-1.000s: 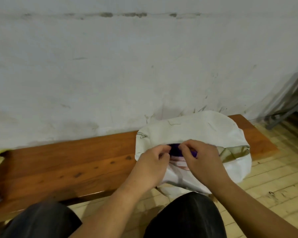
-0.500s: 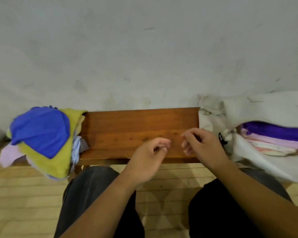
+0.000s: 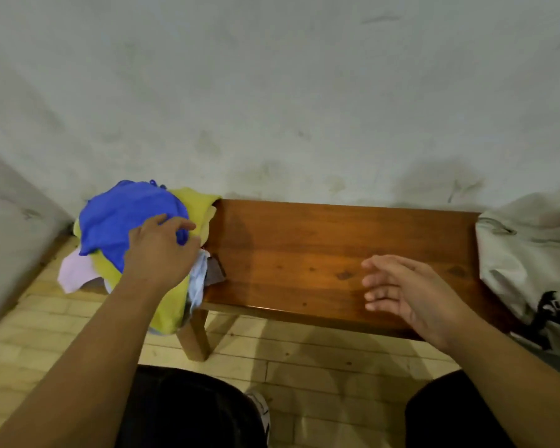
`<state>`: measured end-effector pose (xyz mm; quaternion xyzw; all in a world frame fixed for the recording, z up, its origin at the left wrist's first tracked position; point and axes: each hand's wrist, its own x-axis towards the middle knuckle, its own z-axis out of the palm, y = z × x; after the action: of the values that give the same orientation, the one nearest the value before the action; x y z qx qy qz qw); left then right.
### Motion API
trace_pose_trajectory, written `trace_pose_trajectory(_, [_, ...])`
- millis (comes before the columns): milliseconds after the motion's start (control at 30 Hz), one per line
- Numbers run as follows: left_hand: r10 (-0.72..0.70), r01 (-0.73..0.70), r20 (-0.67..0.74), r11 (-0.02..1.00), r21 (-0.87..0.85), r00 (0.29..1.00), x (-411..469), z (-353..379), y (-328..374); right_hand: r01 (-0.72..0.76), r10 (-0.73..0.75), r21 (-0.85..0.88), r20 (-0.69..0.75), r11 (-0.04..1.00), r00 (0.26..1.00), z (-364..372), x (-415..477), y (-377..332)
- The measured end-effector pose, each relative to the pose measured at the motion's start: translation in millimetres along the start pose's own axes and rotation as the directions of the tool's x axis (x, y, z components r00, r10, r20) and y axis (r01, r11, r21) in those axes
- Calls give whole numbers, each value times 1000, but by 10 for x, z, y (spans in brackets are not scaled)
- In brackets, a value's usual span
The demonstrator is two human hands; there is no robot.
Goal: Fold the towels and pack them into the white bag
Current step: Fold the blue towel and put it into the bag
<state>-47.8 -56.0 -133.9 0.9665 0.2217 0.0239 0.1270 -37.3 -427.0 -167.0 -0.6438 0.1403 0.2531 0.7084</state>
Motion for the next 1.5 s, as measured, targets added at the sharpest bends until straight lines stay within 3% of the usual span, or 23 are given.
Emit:
trace_pose_trajectory(233, [-67,62,91,996,58,994,106,139,22,-14,14,10,-12,1000,1000,91,48,140])
trace_pose_trajectory(367, [-152,149,-23,984,-97,988,70,19,157,-4,5,32,-16,999,1000,80,44,177])
trace_pose_trajectory(533, [-70,35,-246,989,-145,967,6,-22,409,31,-35,94,36,995,999,-28,-17,212])
trace_pose_trajectory(633, [-25,-9,-259,992,-129,966,11,42,530,55,-58,95,30,994,998,-87,-45,229])
trace_pose_trajectory(900, [-251,237,-146,965,-108,957,291,89,184,51,-52,115,4,992,999,-207,-113,225])
trace_pose_trajectory(1133, [-213,113,-276,935,-337,937,289,72,-24,51,-59,161,45,986,997,-173,-80,233])
trace_pose_trajectory(1267, [-148,-52,-388,886,-461,910,152,-34,119,43,-49,99,53,994,997,-84,-65,257])
trace_pose_trajectory(1400, [50,-255,-357,791,-556,933,-111,-31,604,40,-46,87,68,995,997,-25,-48,253])
trace_pose_trajectory(1500, [330,-384,-211,654,-651,920,-388,118,1069,59,-66,67,113,996,991,4,-45,259])
